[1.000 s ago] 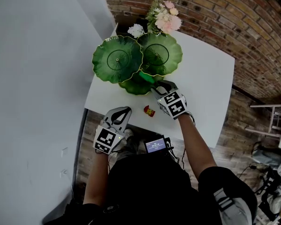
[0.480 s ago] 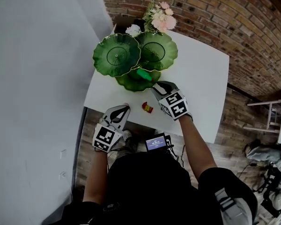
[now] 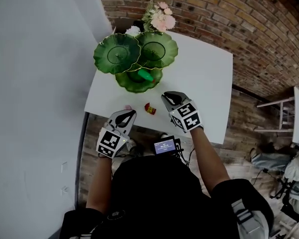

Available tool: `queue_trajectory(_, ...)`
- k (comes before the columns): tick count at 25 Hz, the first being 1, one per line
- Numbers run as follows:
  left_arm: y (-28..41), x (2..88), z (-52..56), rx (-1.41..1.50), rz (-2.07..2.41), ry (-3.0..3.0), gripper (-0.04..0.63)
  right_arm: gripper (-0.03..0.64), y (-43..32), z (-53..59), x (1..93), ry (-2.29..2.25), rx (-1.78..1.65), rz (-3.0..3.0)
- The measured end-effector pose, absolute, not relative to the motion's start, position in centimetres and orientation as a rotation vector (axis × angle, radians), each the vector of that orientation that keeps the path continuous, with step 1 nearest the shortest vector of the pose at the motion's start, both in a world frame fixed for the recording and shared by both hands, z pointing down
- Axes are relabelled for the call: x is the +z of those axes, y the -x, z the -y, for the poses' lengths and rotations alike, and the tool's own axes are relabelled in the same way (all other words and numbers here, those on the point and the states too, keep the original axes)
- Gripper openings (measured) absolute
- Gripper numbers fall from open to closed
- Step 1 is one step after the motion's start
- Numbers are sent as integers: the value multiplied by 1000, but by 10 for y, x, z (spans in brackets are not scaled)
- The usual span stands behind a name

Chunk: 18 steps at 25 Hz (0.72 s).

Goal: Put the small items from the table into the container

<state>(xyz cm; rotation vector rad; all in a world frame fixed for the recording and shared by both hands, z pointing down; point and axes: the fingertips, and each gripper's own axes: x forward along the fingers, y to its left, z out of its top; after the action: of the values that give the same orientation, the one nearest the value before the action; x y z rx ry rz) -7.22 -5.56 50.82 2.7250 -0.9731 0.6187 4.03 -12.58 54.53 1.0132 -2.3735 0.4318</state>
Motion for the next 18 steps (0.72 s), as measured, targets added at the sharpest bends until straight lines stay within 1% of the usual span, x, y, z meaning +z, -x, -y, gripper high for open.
queue_trajectory(6, 63, 503, 50, 603, 955, -2755, 11, 34, -48, 99, 533, -994, 422, 2384)
queue_trajectory(18, 61, 501, 40, 574, 960, -2745, 11, 28, -40, 64, 525, -961, 482, 2427)
